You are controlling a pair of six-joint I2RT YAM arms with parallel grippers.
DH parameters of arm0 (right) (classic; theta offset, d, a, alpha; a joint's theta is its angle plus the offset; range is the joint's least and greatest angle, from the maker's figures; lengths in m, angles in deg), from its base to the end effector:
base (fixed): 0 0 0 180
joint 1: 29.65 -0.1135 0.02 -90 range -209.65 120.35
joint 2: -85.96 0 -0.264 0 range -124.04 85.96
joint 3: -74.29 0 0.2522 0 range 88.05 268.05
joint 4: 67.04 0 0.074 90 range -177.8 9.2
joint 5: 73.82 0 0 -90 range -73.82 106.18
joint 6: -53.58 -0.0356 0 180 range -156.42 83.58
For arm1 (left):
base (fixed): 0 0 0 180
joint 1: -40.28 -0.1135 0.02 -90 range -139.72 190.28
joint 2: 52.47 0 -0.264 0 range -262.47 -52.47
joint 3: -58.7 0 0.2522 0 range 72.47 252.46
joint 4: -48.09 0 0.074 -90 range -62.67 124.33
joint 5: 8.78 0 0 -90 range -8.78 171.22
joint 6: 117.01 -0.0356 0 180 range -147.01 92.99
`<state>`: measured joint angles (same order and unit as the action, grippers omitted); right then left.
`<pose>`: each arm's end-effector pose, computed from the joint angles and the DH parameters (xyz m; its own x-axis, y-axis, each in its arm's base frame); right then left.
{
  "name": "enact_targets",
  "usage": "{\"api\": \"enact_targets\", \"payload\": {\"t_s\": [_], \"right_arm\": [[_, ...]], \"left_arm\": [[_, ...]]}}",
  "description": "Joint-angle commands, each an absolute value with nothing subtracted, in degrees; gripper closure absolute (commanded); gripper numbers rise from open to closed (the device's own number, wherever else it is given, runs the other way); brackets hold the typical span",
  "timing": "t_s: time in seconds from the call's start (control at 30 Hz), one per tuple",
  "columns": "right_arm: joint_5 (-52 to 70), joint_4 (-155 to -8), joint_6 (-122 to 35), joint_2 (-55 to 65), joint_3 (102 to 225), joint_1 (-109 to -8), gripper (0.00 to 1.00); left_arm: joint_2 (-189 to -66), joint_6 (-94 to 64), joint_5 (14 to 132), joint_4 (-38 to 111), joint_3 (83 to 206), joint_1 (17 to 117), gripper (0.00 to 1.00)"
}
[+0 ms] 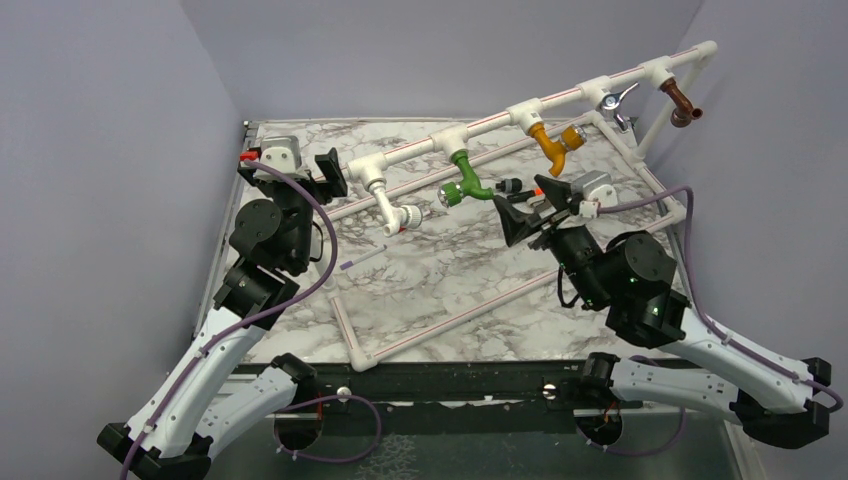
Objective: Install the water faucets
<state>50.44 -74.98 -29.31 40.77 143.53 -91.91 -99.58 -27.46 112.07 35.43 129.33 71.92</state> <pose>0.0939 0.1355 0.4323 0.1875 0.1368 -0.9727 -0.4601 0.8871 0.0361 0.1579 -0.0759 0.4273 0.1606 -0.0910 -0.9828 0.0203 0.9958 -0.0889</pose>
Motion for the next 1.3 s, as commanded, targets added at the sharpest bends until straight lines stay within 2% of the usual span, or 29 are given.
{"api": "enact_targets", "payload": {"t_s": [0.0,0.23,0.5,0.93,1.27], "right_arm": [[38.22,-80.01,-7.33,42.12,146.25,-91.92,0.24],[27.12,-90.41,14.44,42.43,147.63,-91.97,0.24],[29.51,-91.55,32.04,39.51,146.89,-91.97,0.23],[36.0,-70.05,53.74,32.9,140.19,-91.94,0.25],[40.11,-60.0,61.64,26.53,137.89,-91.97,0.34]], "left_arm": [[-101.28,-27.28,108.74,30.01,128.28,73.07,0.14],[-101.22,-27.27,108.64,29.99,128.28,73.07,0.14],[-101.21,-27.23,108.72,29.85,128.28,73.07,0.14],[-101.33,-27.45,108.9,29.88,128.27,73.07,0.14],[-101.07,-27.31,108.72,29.87,128.34,73.05,0.14]]}}
